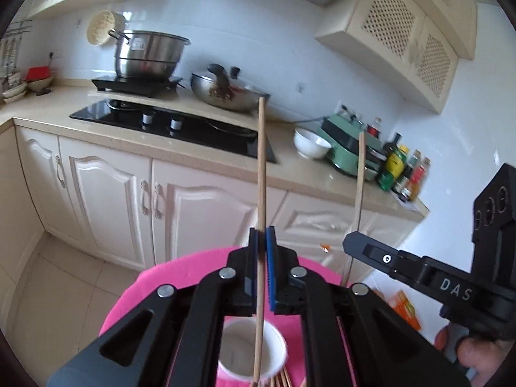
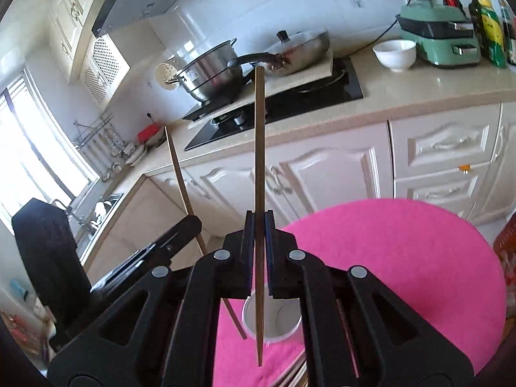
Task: Organize utensils
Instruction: 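Lift both held chopsticks upright above the pink cup's rim, then lower both chopsticks into the pink cup and open both tools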
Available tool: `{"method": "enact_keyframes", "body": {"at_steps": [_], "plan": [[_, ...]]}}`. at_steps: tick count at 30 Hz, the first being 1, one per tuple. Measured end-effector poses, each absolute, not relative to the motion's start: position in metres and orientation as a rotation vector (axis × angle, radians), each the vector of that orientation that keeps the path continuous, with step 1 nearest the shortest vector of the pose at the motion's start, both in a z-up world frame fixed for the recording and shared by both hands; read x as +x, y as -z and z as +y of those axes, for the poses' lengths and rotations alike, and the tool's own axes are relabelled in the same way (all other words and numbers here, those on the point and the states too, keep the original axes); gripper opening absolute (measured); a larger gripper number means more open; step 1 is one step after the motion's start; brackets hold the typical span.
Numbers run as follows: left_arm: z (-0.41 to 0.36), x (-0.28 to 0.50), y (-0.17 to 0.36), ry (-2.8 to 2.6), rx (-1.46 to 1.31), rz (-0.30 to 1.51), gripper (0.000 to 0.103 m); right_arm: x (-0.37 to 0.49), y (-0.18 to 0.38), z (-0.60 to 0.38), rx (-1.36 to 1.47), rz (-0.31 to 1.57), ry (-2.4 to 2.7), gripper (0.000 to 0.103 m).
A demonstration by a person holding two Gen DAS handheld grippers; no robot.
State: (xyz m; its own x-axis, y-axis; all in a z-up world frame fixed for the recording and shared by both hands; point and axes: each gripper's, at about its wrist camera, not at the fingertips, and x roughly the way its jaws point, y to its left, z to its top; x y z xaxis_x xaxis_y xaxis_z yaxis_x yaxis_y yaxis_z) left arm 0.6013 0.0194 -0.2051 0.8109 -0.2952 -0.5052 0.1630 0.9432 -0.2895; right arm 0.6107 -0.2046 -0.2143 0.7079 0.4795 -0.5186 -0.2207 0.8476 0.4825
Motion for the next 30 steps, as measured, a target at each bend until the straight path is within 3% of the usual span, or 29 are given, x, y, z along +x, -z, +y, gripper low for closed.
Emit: {"method": "enact_keyframes", "body": {"at_steps": [14, 30], "plan": [[0.025, 0.607, 0.271, 0.211, -0.183, 0.651, 0.005, 0.626, 0.261, -0.187, 0.327, 0.674, -0.352, 0.006], [0.032, 0.556, 0.288, 0.227, -0.185, 0.772, 0.006, 0.564, 0.283, -0.182, 0.182, 0.755, -0.372, 0.007]]}}
